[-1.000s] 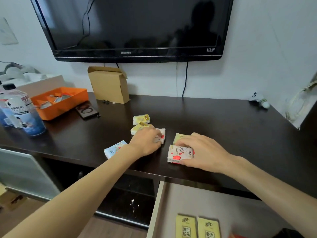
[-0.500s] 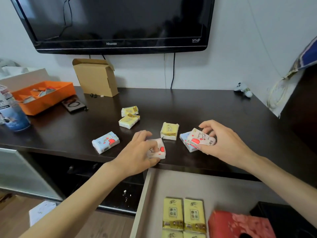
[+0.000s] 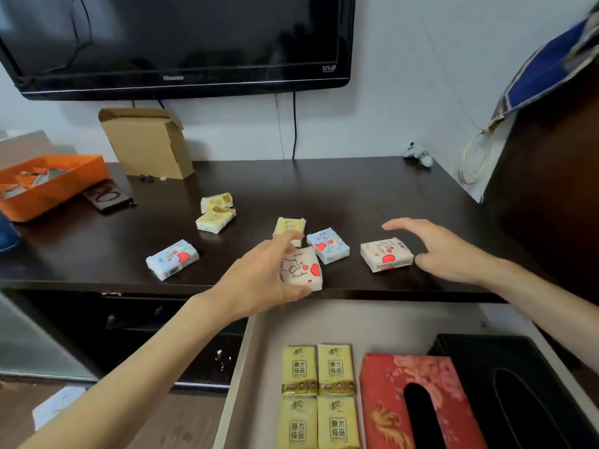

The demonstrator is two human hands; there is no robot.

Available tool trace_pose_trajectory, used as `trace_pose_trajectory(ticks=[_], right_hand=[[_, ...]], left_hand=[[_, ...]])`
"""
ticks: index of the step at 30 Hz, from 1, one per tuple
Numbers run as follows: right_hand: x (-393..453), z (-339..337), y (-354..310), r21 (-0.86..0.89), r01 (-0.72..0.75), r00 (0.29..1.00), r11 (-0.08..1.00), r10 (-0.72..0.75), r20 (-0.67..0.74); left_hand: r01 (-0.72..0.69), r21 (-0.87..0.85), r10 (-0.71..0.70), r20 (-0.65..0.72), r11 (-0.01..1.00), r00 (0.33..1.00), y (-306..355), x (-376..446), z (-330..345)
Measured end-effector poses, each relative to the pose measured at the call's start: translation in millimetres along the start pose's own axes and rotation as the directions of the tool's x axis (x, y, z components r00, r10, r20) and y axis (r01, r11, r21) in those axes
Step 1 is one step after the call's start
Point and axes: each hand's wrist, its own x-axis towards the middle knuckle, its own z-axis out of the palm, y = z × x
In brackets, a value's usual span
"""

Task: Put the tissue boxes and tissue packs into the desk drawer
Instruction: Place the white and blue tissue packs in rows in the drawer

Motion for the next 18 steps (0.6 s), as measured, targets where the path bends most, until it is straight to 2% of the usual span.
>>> trace_pose_trajectory(ticks=[2, 3, 4, 7, 9, 11, 15, 18], right_hand=[[-5, 2, 1, 0.057, -0.048, 0.988, 0.997, 0.056, -0.146], [-6, 6, -1, 0.036, -0.077, 0.975, 0.996, 0.083, -0.207], [-7, 11, -5, -0.062, -0.113, 0.965, 0.992, 0.095, -0.244], [-5, 25, -18, -0.418, -0.199, 0.969, 0.886, 0.115, -0.218], [1, 31, -24, -0.479, -0.221, 0.972, 0.85, 0.151, -0.182], [6, 32, -28, -0.459, -0.214, 0.975, 0.862, 0.159, -0.156], [-7, 27, -36, -0.41, -0.116, 0.989, 0.905, 0.067, -0.131], [-39, 33, -49, -0.2, 0.005, 0.999, 0.98, -0.015, -0.045]], left_hand=[[-0.033, 0.01, 0.033, -0.009, 0.999, 0.999, 12, 6, 8], [-0.045, 0.015, 0.045, -0.01, 0.999, 0.999, 18, 10, 12], [-0.055, 0.025, 0.055, -0.009, 0.998, 0.998, 23, 13, 15], [-0.067, 0.067, 0.066, 0.021, 0.996, 0.998, 36, 21, 24], [-0.066, 0.08, 0.063, 0.044, 0.995, 0.997, 39, 22, 28], [-0.057, 0.094, 0.054, 0.042, 0.994, 0.998, 39, 20, 29], [-0.103, 0.106, 0.101, 0.023, 0.989, 0.995, 30, -3, 23], [-0.114, 0.047, 0.112, 0.047, 0.992, 0.993, 15, -33, 20]])
